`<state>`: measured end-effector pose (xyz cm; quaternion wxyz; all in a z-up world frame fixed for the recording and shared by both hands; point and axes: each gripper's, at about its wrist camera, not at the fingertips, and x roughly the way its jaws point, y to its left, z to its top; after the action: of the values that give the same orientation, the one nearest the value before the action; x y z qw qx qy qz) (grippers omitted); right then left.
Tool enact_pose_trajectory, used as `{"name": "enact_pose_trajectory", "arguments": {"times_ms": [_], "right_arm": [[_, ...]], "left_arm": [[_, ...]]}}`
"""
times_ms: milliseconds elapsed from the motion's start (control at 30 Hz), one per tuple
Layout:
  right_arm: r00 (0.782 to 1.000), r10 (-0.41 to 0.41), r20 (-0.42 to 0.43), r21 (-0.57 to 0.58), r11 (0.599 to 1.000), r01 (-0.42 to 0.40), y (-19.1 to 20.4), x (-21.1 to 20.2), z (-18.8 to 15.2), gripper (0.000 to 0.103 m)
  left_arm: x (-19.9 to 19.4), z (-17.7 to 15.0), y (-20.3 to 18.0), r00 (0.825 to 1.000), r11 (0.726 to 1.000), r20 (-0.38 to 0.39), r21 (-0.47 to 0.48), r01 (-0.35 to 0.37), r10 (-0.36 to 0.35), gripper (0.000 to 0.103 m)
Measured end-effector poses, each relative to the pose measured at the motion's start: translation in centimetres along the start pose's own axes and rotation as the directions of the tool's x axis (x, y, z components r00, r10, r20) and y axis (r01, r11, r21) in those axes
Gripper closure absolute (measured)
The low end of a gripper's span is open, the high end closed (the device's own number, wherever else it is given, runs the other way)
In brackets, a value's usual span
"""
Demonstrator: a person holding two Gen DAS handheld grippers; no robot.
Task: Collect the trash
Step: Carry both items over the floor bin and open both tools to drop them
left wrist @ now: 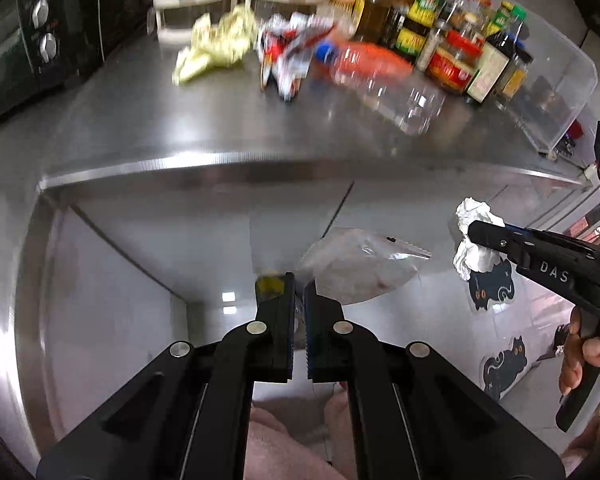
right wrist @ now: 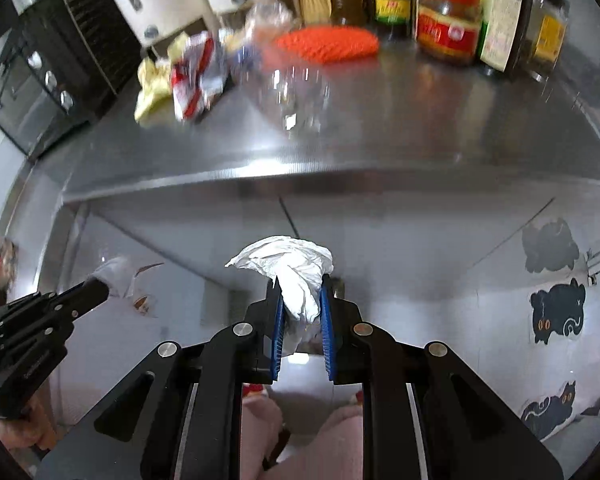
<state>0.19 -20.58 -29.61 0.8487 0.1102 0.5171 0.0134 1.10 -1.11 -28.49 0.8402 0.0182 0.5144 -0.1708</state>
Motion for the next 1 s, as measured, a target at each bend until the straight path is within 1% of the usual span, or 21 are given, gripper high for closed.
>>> {"name": "enact_pose_trajectory", "arguments": {"times_ms": [67,100,133,233,467,567,700,867,1000], "right_arm": [[1.0,0.01,-0.021,0.0,1.0,-0.01,0.0,1.2,-0.6,0.086],[0.999,0.036,-0.034,0.011,0.999,-0.036,-0.1,2.2,-1.0,0.086],[0.998,0.045,-0.046,0.017,0.999,-0.044,-0.1,2.9,-1.3,0.086],[0.995,0.051,-0.089,0.027,0.998,-0.049,-0.4,5.5,-2.1,0.086],[0.98,0.072,-0.184,0.087,0.995,-0.057,-1.4,11.6,-3.1,0.086],[0.975,0.088,-0.204,0.101,0.992,-0.068,-1.6,13.4,-3.2,0.085],[0.968,0.081,-0.239,0.094,0.994,-0.059,-1.4,15.6,-3.1,0.085],[0.959,0.079,-0.273,0.099,0.994,-0.054,-0.7,18.1,-2.6,0.085],[0.95,0.088,-0.299,0.112,0.992,-0.057,-0.8,19.1,-2.5,0.083]], "left_arm": [[1.5,-1.0,0.3,1.0,1.0,-0.024,-0.01,-0.008,0.007,0.1],[2.2,-1.2,0.5,0.999,1.0,-0.032,-0.014,-0.011,0.01,0.1],[3.2,-1.7,0.7,0.999,1.0,-0.045,-0.017,-0.017,0.016,0.1],[5.5,-2.5,1.0,0.997,1.0,-0.076,-0.01,-0.03,0.029,0.1],[11.7,-3.8,1.9,0.985,0.998,-0.174,-0.059,-0.006,-0.005,0.1],[14.4,-4.1,2.1,0.977,0.998,-0.215,-0.069,-0.001,-0.014,0.1],[17.2,-4.4,2.0,0.968,0.999,-0.251,-0.045,-0.015,0.003,0.1],[19.8,-4.4,1.9,0.956,0.999,-0.293,-0.044,-0.017,0.003,0.1],[21.2,-3.9,1.7,0.949,1.0,-0.315,-0.026,-0.01,0.001,0.1]]}}
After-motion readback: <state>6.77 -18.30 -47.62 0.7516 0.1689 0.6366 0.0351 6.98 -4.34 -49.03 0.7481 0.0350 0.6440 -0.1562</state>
